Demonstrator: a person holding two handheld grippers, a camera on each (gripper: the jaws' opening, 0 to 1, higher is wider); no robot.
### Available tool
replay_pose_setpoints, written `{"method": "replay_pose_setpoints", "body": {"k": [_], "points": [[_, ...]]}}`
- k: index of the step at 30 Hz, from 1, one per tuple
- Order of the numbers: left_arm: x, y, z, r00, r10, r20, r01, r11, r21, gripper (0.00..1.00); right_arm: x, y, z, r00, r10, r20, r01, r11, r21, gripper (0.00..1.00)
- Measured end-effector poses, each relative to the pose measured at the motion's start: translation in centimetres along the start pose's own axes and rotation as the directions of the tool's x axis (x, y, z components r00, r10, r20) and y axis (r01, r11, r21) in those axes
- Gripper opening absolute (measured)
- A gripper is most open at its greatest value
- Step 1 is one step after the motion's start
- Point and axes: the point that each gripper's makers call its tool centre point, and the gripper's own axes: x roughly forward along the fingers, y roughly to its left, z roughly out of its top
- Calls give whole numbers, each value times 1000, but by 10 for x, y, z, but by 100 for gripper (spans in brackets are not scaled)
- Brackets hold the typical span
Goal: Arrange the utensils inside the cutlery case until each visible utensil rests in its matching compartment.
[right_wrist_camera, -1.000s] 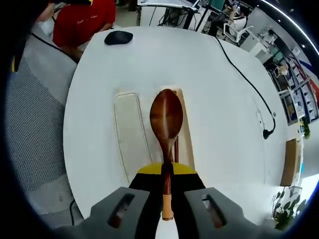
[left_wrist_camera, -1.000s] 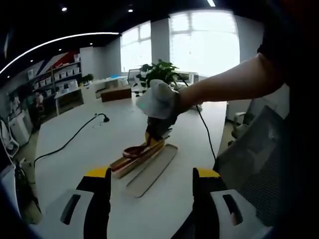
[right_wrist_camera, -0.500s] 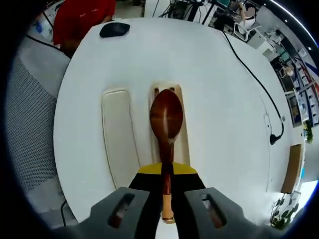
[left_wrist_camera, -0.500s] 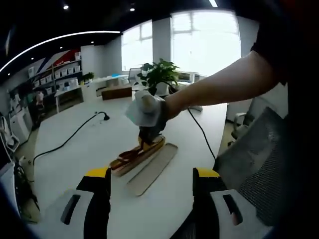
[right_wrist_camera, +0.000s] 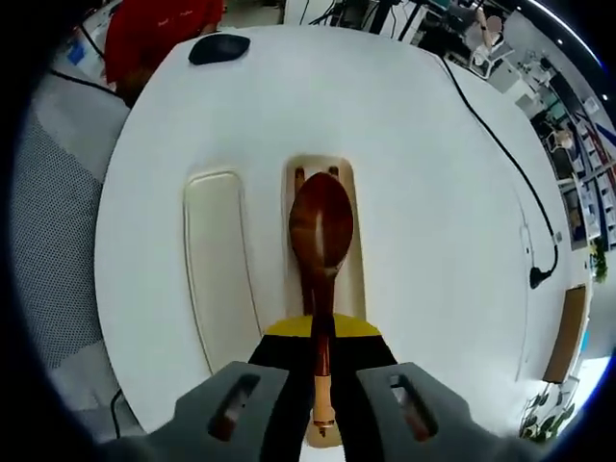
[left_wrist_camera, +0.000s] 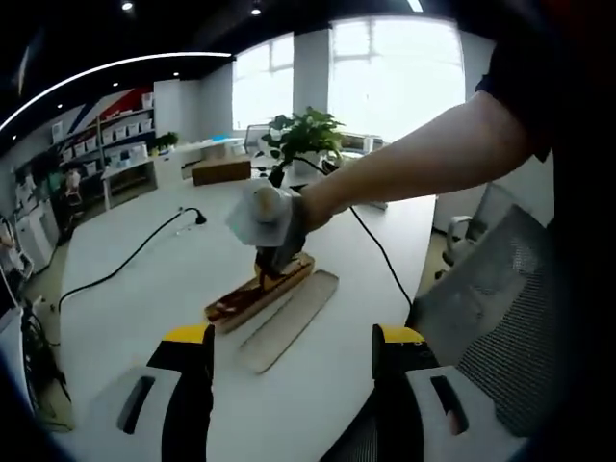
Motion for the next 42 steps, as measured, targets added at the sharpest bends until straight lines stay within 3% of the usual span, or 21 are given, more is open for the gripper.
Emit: {"method": "replay_pose_setpoints", "body": {"k": [26,28,42], "points": [[3,2,-2,1000,-2,-12,2,1000,-6,68,8,-3,7,1000,-4,4,3,1000,22,2],[3,1,-2,1000,-3,-11,3,1000,-5,68,7,2,7,999,26,19,-26,999,44,2],[2,0,0,1000,-4,-8,4,1000,4,69,-23,-3,-14,997,-46,61,38,992,124,15]]}}
